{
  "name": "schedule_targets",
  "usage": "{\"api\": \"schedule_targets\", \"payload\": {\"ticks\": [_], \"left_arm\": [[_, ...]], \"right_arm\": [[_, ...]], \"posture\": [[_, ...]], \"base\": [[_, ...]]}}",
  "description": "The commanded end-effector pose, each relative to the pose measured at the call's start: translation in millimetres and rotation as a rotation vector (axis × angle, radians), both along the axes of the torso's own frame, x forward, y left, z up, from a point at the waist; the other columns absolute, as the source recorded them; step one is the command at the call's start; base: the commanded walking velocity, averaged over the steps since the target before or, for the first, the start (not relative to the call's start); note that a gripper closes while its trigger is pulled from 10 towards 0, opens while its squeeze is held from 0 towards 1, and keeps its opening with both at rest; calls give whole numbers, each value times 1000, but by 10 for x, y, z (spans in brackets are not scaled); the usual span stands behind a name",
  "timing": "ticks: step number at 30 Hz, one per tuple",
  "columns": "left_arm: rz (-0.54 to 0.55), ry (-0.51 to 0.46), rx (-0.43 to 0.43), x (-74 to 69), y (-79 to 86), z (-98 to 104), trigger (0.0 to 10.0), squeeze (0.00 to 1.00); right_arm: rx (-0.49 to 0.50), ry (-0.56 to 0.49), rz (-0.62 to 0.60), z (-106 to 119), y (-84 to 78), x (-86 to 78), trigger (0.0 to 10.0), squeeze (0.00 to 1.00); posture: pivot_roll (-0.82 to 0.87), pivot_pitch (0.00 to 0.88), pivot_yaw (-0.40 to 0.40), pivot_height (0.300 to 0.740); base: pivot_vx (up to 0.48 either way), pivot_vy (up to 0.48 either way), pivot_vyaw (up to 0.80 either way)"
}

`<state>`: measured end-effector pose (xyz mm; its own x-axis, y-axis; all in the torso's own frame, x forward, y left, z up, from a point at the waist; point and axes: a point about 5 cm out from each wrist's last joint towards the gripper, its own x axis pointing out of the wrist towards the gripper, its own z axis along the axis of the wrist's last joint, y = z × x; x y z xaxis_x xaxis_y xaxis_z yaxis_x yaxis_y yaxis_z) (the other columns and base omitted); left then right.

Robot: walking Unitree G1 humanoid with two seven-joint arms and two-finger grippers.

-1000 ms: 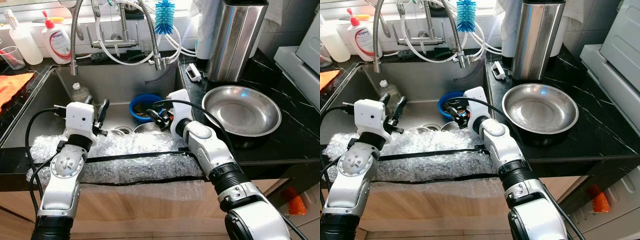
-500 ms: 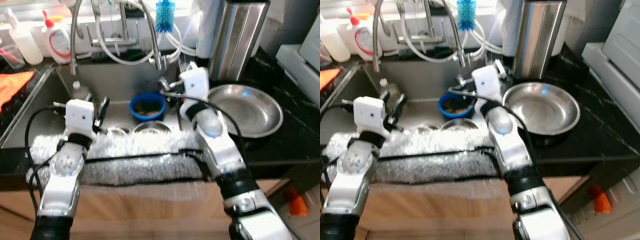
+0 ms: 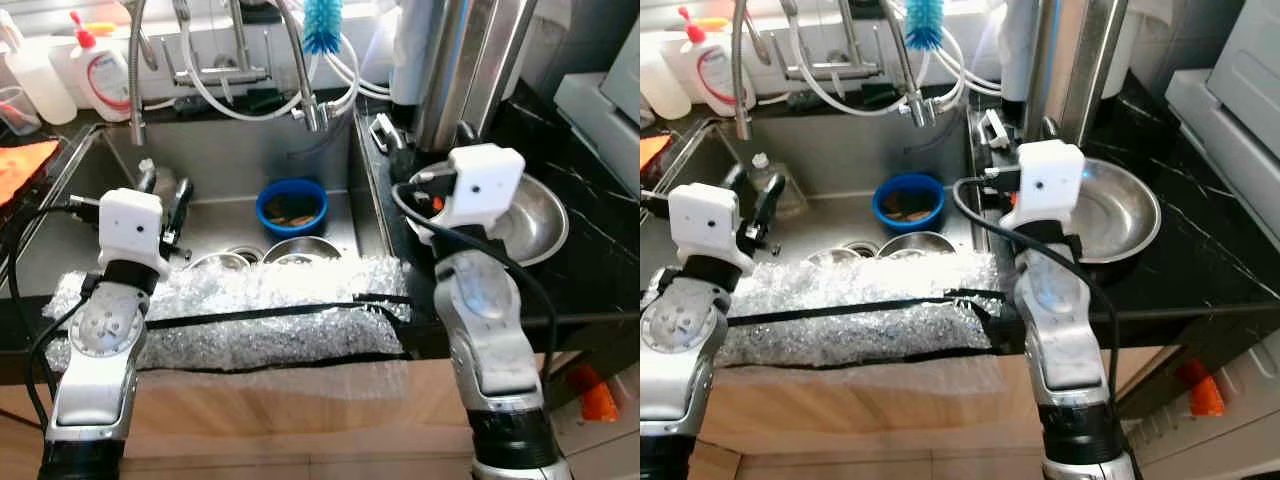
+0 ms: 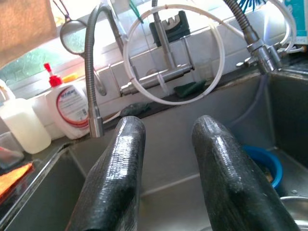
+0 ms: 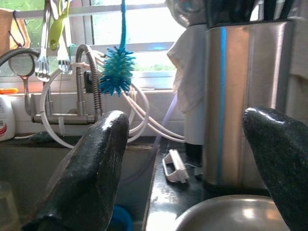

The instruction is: Kitchen organization

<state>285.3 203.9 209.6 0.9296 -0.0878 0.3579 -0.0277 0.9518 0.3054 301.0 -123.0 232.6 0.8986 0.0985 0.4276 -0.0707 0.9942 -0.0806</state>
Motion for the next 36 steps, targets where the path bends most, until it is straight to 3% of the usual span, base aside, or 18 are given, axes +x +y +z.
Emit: {"api": "schedule_targets", "payload": {"ticks": [1,23,27,36], "left_arm": [[11,-24,-8,-42,19,71,10000,0],[16,-14,-24,-43,8,35,10000,0],[39,3,-43,-57,43,-43,10000,0],[44,5,-45,-49,61,-55,10000,0]], "right_arm": [[16,-21,-6,64,-23,-57,10000,0],[46,-31,-50,21,-97,-197,10000,0],[28,-5,-70,-107,-115,-217,10000,0],[1,-33,-87,-52,-163,-206,10000,0]], "posture": [[-74,107,86,740],[-81,101,86,740],[-81,96,81,740],[-89,90,83,740]], "base": [[0,0,0],[0,0,0],[0,0,0],[0,0,0]]}}
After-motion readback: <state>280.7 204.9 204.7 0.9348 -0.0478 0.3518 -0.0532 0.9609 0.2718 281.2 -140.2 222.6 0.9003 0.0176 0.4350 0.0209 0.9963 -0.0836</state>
